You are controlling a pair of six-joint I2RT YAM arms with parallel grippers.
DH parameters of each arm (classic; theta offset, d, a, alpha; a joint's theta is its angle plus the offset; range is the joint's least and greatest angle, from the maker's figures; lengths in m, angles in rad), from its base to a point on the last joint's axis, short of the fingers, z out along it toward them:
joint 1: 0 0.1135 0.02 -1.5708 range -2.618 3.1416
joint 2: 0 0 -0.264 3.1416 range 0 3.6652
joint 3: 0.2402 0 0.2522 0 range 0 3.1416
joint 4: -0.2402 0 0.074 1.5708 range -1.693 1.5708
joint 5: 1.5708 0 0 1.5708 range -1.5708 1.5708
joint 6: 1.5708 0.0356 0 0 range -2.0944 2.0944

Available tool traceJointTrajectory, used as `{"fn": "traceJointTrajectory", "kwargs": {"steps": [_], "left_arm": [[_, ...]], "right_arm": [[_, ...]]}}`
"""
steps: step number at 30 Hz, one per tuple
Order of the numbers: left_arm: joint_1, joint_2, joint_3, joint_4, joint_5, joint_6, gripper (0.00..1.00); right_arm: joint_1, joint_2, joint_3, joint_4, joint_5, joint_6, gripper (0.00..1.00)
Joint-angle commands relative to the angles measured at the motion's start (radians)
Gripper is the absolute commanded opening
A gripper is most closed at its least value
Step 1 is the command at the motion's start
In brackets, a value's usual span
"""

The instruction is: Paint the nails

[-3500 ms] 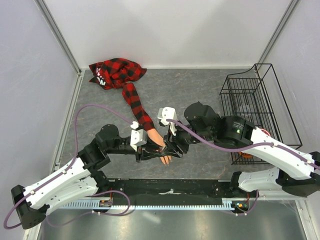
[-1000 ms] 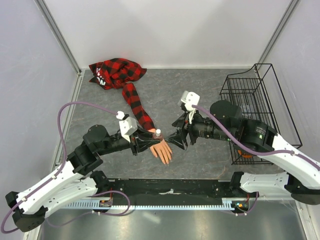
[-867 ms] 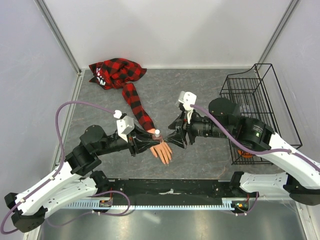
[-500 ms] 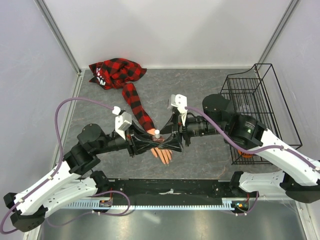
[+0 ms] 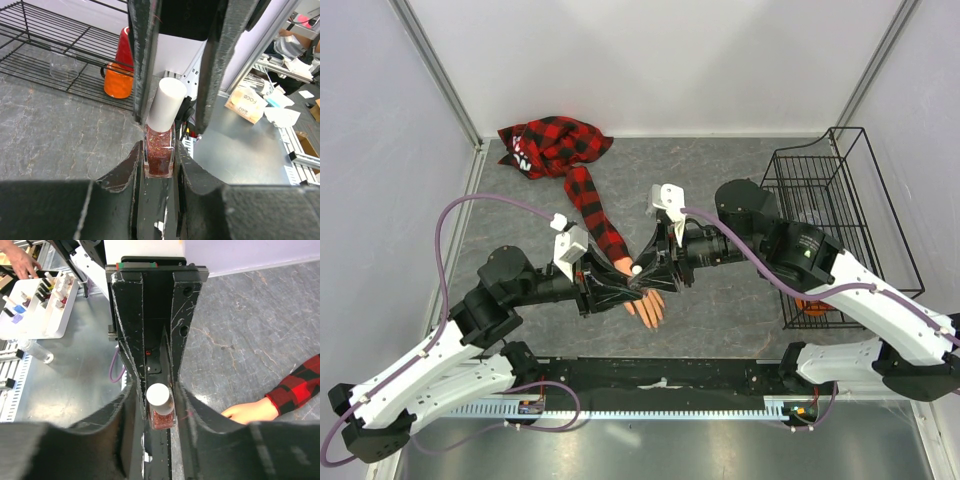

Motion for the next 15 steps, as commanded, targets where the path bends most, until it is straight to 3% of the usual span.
{"fn": "traceJointTrajectory", "kwargs": {"steps": [1,5,10,15], "left_arm": [[0.003,-0.008,0.031,0.044,0.024,-0.020,0.02],[0.003,-0.015,0.031,0.060,0.009,-0.009,0.02],[0.003,-0.034,0.022,0.076,-0.016,0.006,0.02],[0.003,-0.061,0.002,0.119,-0.132,0.018,0.02]], "right_arm": [[-0.007,0.008,0.038,0.037,-0.062,-0.015,0.37],[-0.012,0.008,0.022,0.037,-0.067,-0.012,0.24],[-0.015,0.008,0.004,0.035,-0.062,0.005,0.00],[-0.017,-0.005,-0.050,0.073,-0.035,0.051,0.00]]}}
